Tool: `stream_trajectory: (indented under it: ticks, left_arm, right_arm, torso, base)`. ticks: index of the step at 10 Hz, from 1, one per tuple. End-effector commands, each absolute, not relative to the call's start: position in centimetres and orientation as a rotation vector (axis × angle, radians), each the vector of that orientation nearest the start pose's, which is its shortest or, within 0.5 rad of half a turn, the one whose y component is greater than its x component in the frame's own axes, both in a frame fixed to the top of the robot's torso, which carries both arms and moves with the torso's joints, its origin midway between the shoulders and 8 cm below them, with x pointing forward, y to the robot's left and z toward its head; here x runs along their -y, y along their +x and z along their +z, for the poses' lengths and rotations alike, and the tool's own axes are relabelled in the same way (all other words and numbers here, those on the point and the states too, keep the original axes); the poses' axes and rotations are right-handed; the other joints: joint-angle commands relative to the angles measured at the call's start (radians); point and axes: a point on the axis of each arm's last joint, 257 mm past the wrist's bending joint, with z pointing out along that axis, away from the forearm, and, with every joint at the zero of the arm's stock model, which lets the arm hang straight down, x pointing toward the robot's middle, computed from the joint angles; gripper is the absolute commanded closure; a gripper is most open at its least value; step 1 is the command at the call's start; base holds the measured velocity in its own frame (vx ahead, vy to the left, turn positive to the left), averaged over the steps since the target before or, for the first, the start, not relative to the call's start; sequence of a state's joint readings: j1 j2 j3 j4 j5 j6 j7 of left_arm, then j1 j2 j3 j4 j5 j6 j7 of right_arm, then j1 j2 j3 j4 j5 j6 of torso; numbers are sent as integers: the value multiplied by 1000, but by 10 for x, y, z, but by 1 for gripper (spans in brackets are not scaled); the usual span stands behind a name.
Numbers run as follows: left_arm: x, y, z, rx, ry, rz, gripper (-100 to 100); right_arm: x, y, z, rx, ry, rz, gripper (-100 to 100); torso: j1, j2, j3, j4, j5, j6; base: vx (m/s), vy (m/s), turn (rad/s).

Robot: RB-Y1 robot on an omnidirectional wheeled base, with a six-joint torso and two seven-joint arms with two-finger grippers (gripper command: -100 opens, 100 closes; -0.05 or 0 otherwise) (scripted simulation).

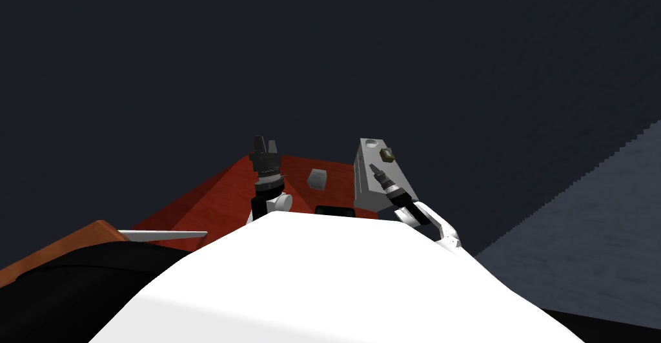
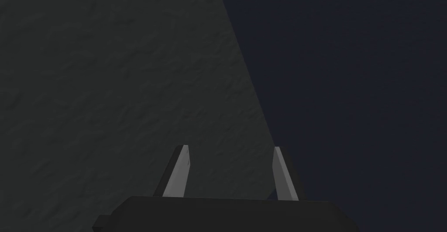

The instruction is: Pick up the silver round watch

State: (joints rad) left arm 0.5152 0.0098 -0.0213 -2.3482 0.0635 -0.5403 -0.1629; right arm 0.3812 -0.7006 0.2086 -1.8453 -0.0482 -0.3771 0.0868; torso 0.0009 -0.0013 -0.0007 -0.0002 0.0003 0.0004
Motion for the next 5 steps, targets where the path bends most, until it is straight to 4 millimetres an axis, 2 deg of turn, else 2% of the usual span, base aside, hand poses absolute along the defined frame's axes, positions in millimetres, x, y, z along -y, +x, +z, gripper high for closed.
stream_trajectory:
  ticks: [1, 2, 4, 5]
  left_arm:
    - [-277, 321, 57, -552, -562, -1226, 0]
    - [-277, 321, 57, -552, -562, -1226, 0]
    - [-277, 321, 57, -552, -562, -1226, 0]
    - [-277, 321, 57, -552, -562, -1226, 0]
  right_arm:
    - [270, 406, -229, -1626, 448, 1031, -100]
    - [274, 406, -234, -1632, 455, 1022, -100]
    - [302, 399, -282, -1771, 474, 910, -100]
    - [303, 399, -282, -1774, 470, 907, -100]
  torso:
    - [0, 0, 0, 0, 0, 0]
    - [0, 0, 0, 0, 0, 0]
    - [0, -1, 0, 0, 0, 0]
    - [1, -2, -1, 0, 0, 0]
  base:
    - [20, 21, 106]
    - [17, 19, 64]
    - [37, 38, 136]
    - [44, 32, 52]
